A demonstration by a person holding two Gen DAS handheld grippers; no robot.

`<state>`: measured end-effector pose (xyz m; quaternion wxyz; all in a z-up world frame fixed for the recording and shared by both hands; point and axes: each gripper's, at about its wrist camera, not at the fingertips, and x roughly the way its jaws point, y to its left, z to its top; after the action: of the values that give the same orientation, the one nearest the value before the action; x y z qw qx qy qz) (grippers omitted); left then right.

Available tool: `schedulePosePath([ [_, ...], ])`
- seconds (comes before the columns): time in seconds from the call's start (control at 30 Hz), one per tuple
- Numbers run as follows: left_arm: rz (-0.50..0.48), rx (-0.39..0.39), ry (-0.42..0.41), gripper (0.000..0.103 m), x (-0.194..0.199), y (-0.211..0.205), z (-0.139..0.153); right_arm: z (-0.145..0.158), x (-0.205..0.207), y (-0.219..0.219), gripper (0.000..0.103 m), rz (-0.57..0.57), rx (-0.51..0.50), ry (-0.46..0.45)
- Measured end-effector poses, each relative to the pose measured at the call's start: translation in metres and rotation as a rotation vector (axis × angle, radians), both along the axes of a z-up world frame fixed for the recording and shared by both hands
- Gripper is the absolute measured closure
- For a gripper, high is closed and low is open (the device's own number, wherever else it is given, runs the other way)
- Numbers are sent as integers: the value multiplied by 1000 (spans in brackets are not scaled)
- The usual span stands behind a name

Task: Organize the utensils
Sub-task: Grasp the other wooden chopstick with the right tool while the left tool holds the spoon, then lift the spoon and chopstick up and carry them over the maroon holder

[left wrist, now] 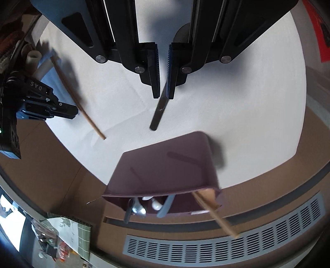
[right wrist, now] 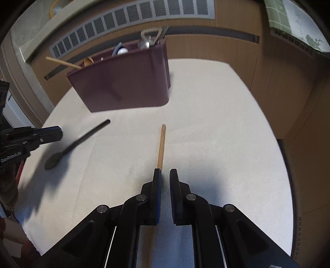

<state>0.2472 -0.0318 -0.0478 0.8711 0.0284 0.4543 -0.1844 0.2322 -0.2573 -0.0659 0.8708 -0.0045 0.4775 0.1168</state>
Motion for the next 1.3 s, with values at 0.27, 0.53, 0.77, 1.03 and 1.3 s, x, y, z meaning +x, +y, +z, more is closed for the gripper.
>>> schedulePosePath([
  [0.27, 120, -135, 82, 87, 10, 46, -17, -9, 27, 15, 87, 5, 12, 52],
  [0.53, 82, -180, 156, 83, 7, 47, -36, -7, 32, 21, 97, 7, -48, 19],
  [0.77, -29, -190, 208, 78, -21, 20, -36, 9, 12, 9, 97, -8, -28, -43],
  [1.03, -38, 2, 151, 77, 2, -25, -32, 17, 5, 12, 97, 0, -3, -72],
  [1.3, -94, 143, 103, 78, 38, -60, -32, 16, 2, 2, 97, -25, 13, -86],
])
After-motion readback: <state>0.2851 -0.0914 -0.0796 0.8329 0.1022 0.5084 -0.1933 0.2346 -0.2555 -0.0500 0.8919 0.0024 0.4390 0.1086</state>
